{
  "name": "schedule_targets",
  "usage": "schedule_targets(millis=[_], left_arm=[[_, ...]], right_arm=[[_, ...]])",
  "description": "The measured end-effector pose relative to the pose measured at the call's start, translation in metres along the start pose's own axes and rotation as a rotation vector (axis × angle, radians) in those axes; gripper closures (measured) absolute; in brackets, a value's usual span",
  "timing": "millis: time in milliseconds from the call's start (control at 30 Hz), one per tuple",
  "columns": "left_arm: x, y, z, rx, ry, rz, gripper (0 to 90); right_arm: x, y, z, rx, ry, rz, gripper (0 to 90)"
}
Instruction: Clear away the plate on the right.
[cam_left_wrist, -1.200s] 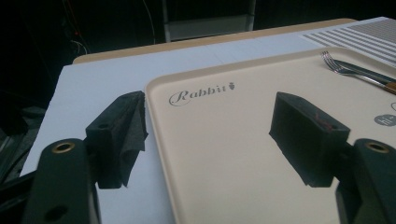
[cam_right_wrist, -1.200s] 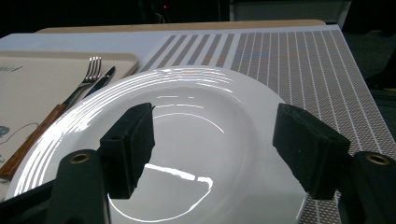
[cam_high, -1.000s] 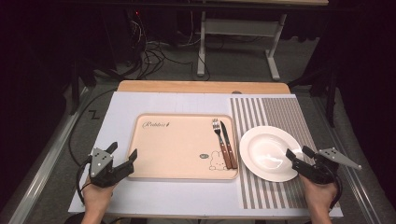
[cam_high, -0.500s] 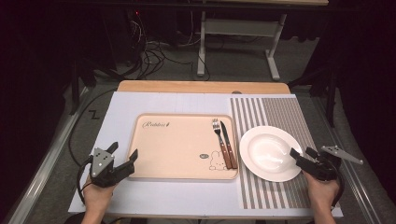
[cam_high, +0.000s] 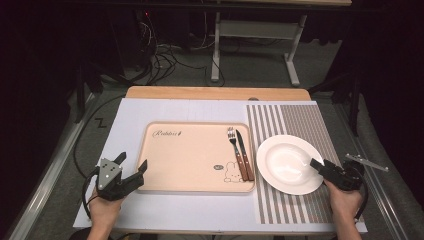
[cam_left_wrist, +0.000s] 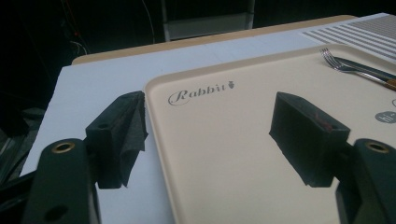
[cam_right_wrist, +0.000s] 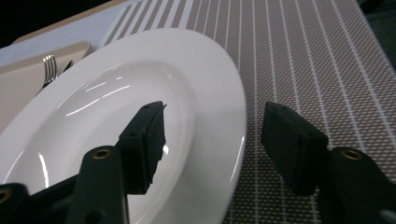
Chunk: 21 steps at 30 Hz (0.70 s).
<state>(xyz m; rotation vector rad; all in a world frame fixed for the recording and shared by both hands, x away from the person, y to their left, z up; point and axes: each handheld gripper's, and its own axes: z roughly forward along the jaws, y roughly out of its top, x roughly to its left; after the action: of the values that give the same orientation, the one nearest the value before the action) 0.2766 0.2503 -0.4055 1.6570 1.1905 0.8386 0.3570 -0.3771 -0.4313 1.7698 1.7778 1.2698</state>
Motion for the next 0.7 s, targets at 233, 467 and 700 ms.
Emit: schedule_targets(millis=[233, 467, 700], left_arm=[[-0.001, 0.000, 0.000, 0.000, 0.003, 0.005, 27.3], [-0.001, 0.000, 0.000, 0.002, -0.001, 0.008, 27.4], [-0.001, 0.001, 0.000, -0.001, 0.000, 0.007, 27.4]], right_arm=[[-0.002, 0.001, 0.004, 0.034, 0.040, 0.049, 49.5], [-0.002, 0.003, 0.007, 0.095, 0.068, 0.077, 55.7], [-0.004, 0.005, 0.011, 0.133, 0.073, 0.097, 60.5]])
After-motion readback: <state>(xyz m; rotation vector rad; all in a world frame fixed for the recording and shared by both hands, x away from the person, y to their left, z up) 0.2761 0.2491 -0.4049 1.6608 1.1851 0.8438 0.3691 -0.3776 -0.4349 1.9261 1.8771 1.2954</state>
